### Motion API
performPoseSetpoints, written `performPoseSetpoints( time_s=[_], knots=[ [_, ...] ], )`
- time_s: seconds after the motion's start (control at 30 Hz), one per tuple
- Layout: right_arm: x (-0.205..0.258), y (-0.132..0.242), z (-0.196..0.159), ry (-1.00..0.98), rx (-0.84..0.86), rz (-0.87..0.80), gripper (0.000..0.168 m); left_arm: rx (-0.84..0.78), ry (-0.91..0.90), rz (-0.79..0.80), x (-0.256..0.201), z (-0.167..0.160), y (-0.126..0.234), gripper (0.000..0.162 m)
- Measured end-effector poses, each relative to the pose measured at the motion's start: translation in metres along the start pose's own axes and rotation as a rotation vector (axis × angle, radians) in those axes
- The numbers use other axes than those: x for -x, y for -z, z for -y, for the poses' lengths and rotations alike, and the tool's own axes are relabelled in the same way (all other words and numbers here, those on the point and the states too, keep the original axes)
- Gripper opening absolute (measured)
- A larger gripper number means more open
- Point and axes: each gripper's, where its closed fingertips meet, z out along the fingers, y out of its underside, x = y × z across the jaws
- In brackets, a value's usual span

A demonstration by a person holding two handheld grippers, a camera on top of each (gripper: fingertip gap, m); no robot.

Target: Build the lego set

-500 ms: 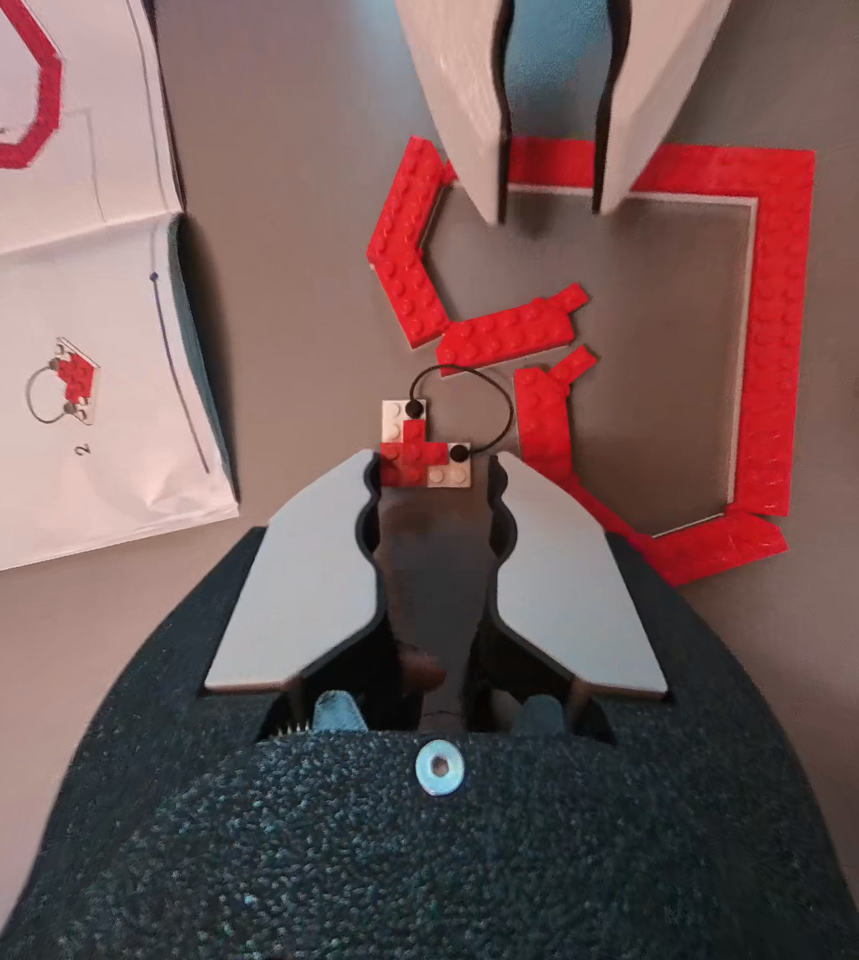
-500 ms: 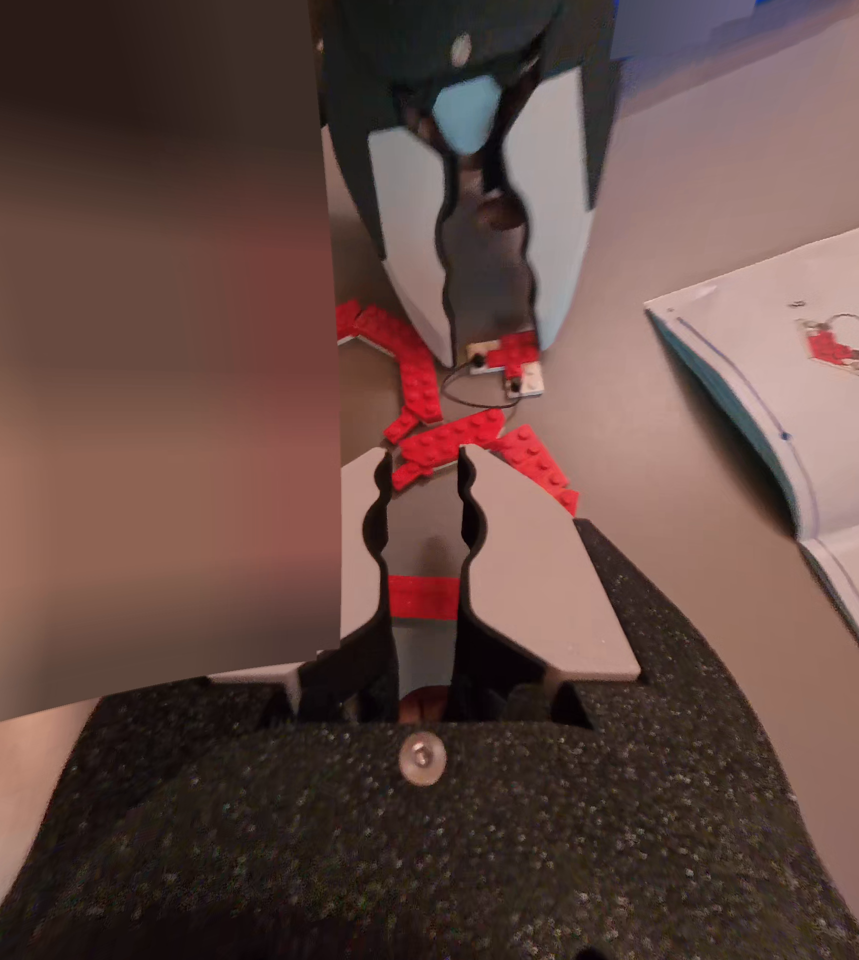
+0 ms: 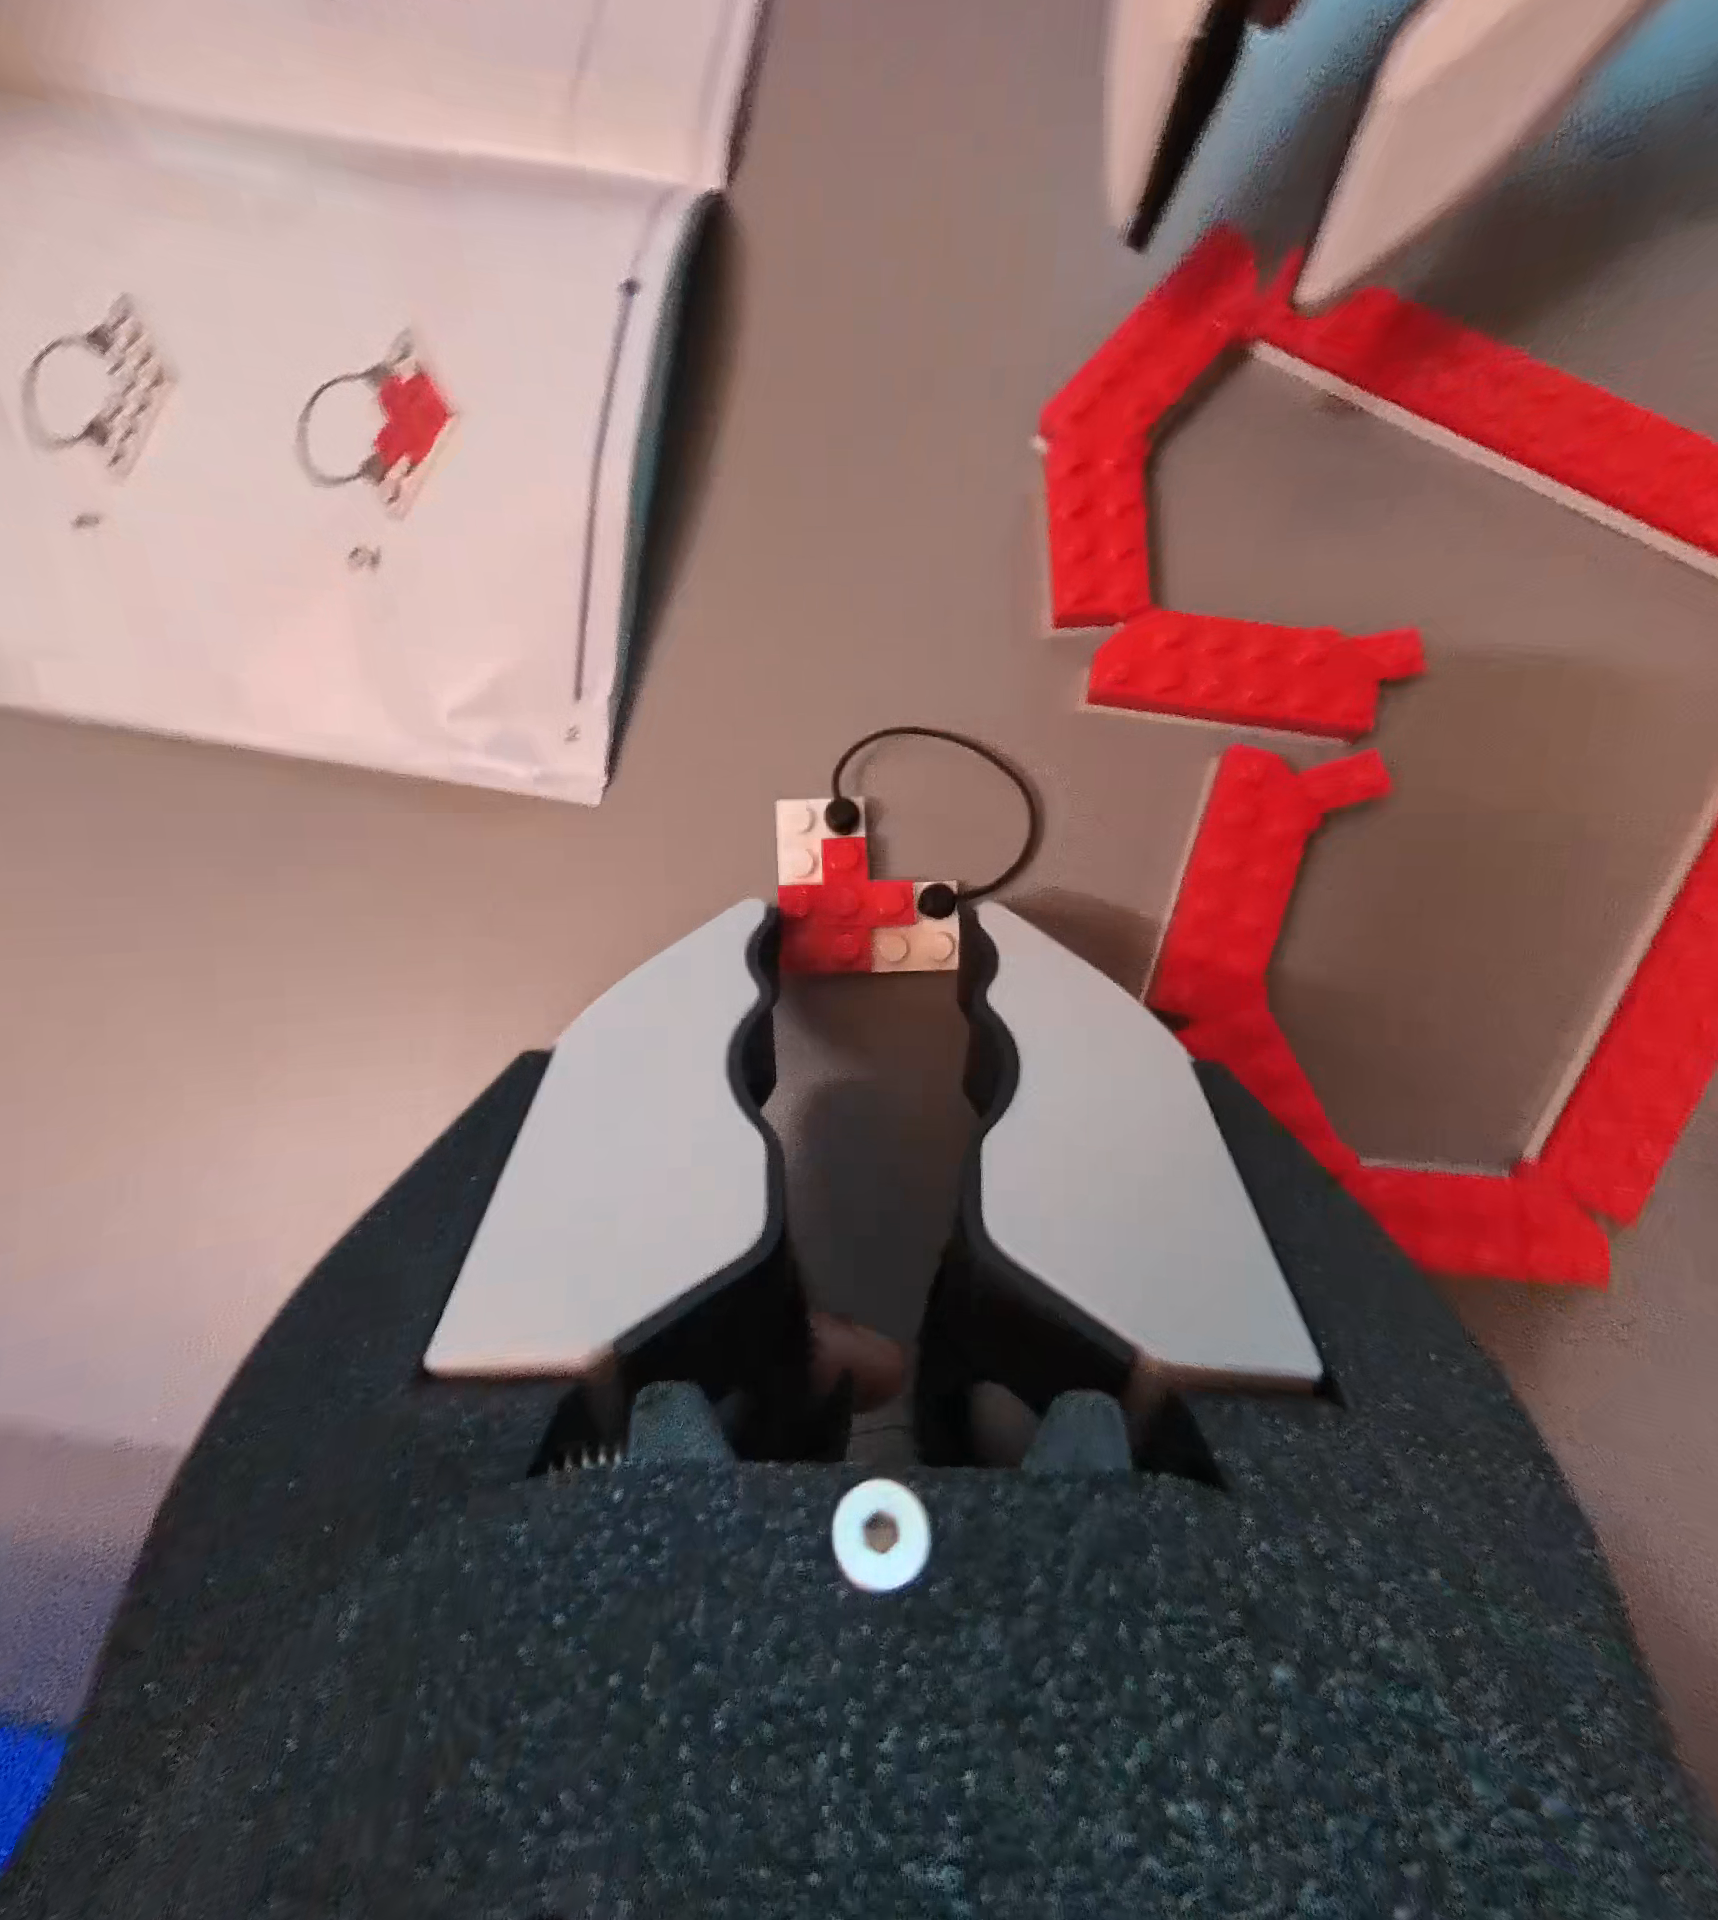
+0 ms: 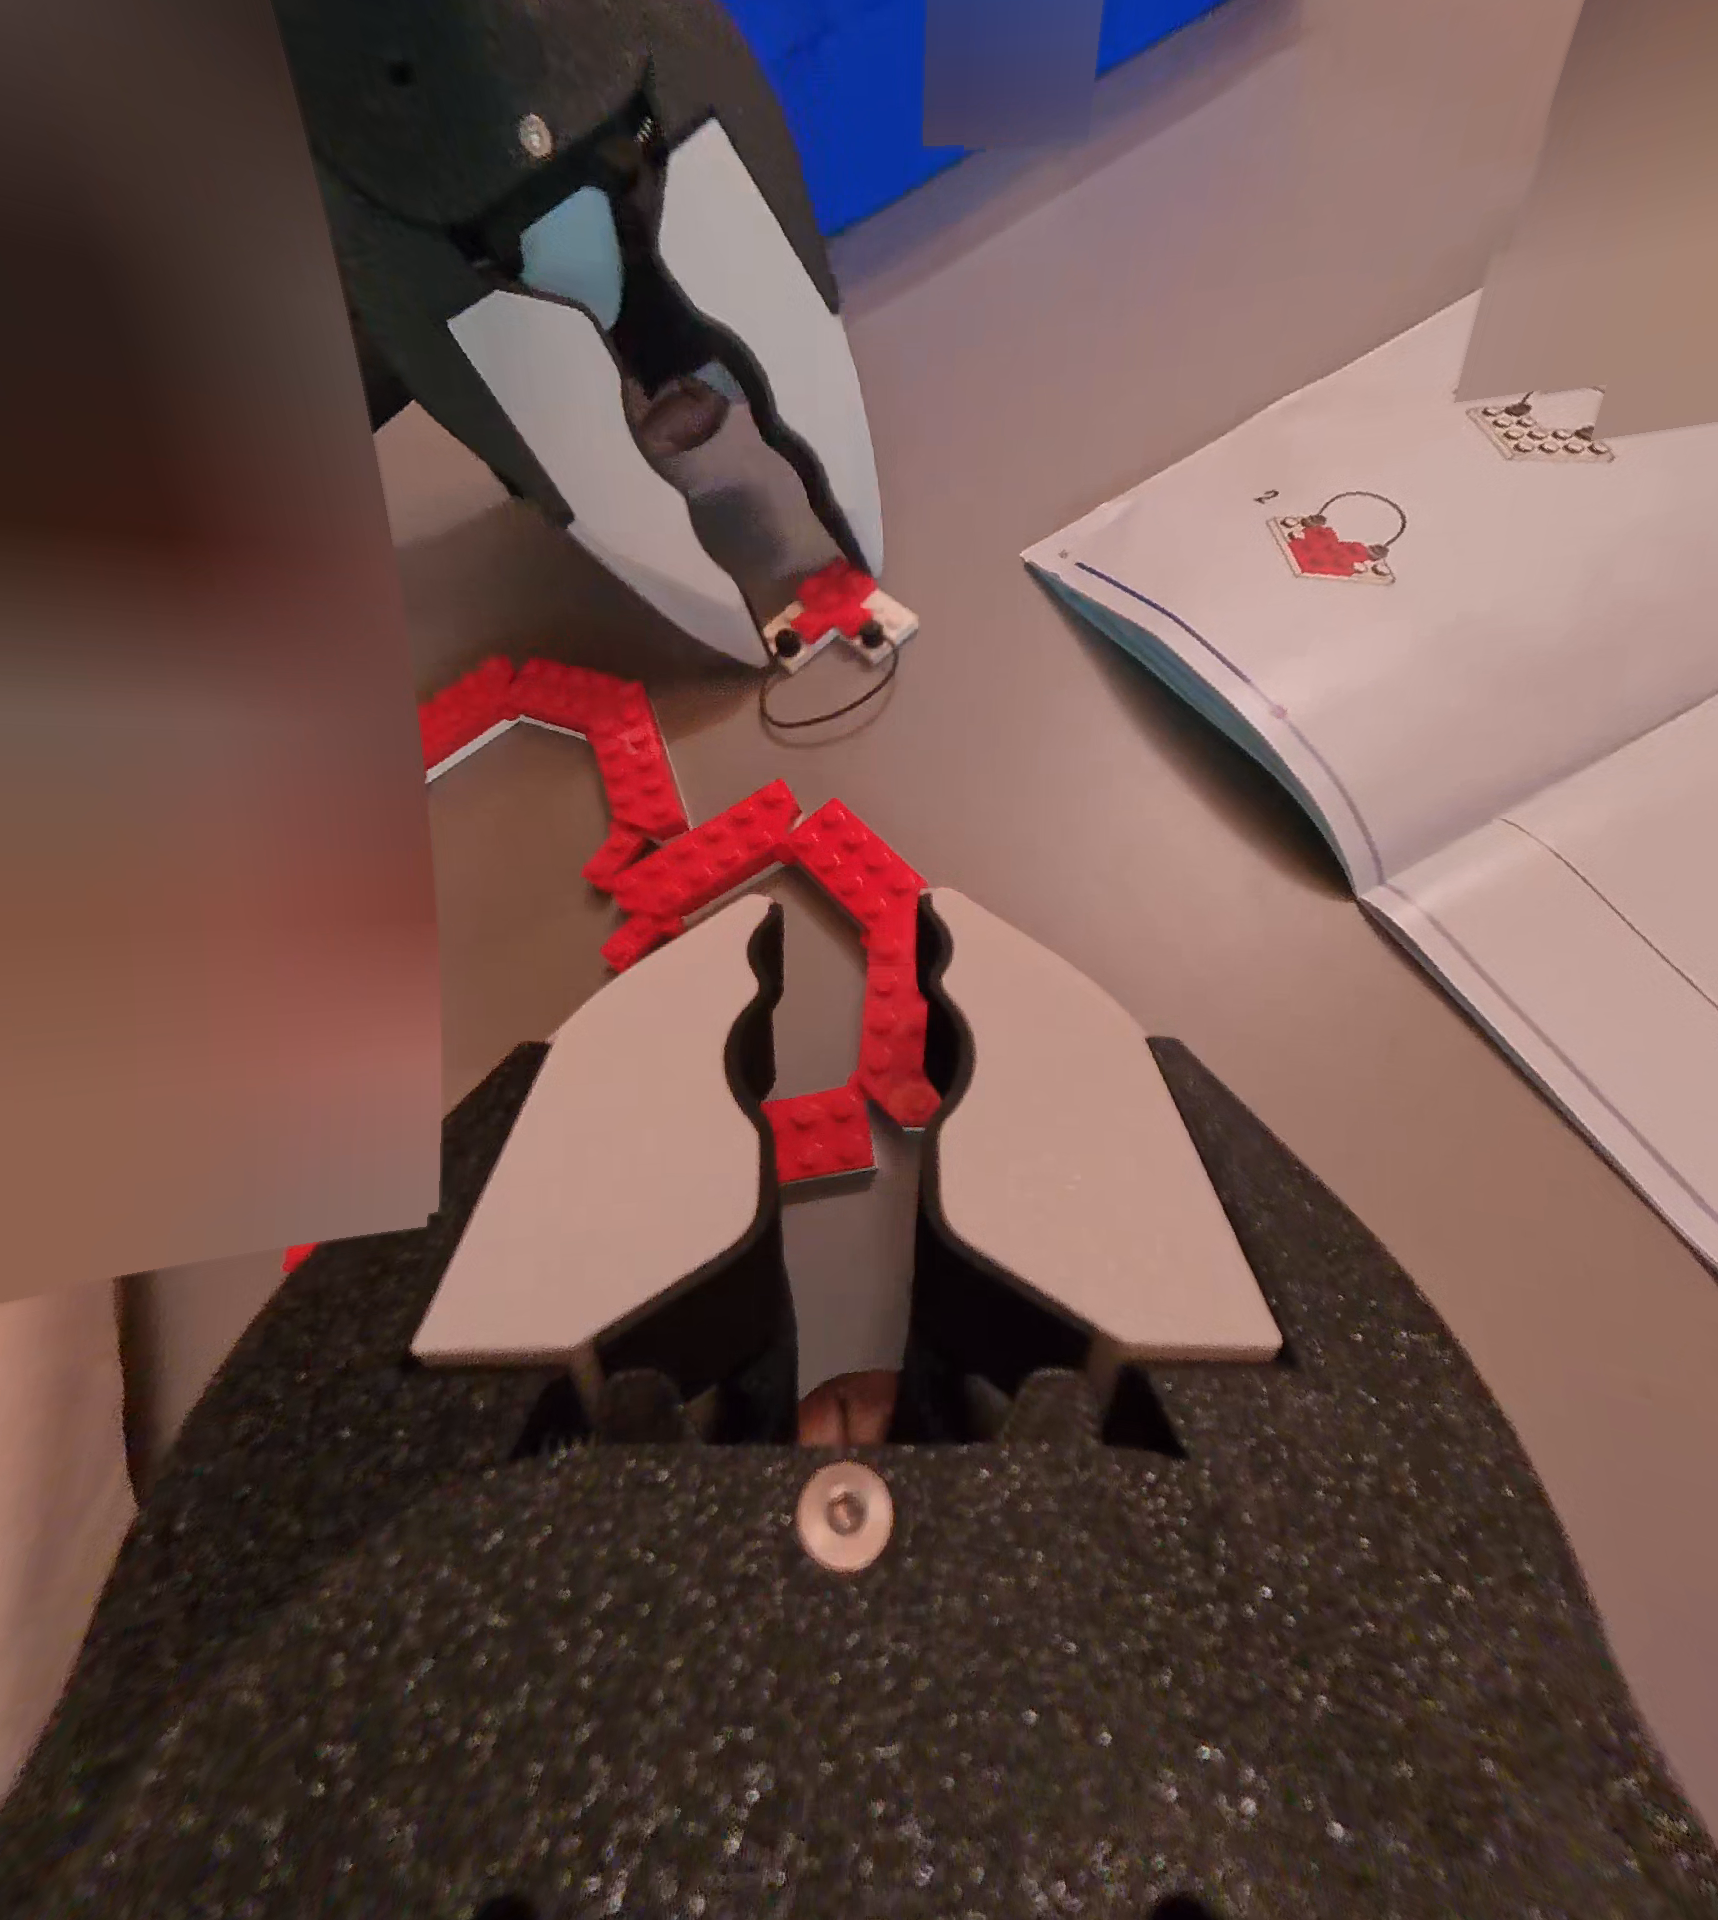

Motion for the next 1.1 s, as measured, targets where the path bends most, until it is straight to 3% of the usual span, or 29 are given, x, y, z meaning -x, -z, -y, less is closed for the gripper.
performPoseSetpoints(
  time_s=[0.17,0.97,1.1],
  knots=[
    [0.002,-0.005,-0.001,0.002,0.015,0.014,0.025,-0.060,0.002,0.087,-0.004,0.002,0.001,0.032],
    [0.002,-0.009,-0.013,-0.013,0.064,-0.009,0.026,-0.101,0.070,0.069,-0.004,0.004,-0.001,0.032],
    [0.003,-0.009,-0.012,-0.007,0.064,-0.010,0.026,-0.090,0.322,0.164,0.011,0.002,-0.001,0.032]
  ],
)
